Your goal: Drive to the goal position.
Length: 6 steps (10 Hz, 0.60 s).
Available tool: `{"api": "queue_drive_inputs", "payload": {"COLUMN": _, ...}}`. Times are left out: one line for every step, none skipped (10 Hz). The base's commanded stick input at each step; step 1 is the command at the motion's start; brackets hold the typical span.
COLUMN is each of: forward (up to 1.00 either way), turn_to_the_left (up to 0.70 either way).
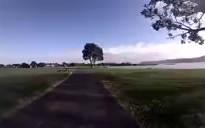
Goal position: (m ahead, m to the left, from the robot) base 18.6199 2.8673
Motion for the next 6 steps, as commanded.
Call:
{"api": "queue_drive_inputs", "payload": {"forward": 0.45, "turn_to_the_left": 0.0}}
{"api": "queue_drive_inputs", "payload": {"forward": 0.45, "turn_to_the_left": 0.0}}
{"api": "queue_drive_inputs", "payload": {"forward": 0.45, "turn_to_the_left": 0.0}}
{"api": "queue_drive_inputs", "payload": {"forward": 0.45, "turn_to_the_left": 0.0}}
{"api": "queue_drive_inputs", "payload": {"forward": 0.45, "turn_to_the_left": 0.0}}
{"api": "queue_drive_inputs", "payload": {"forward": 0.45, "turn_to_the_left": 0.0}}
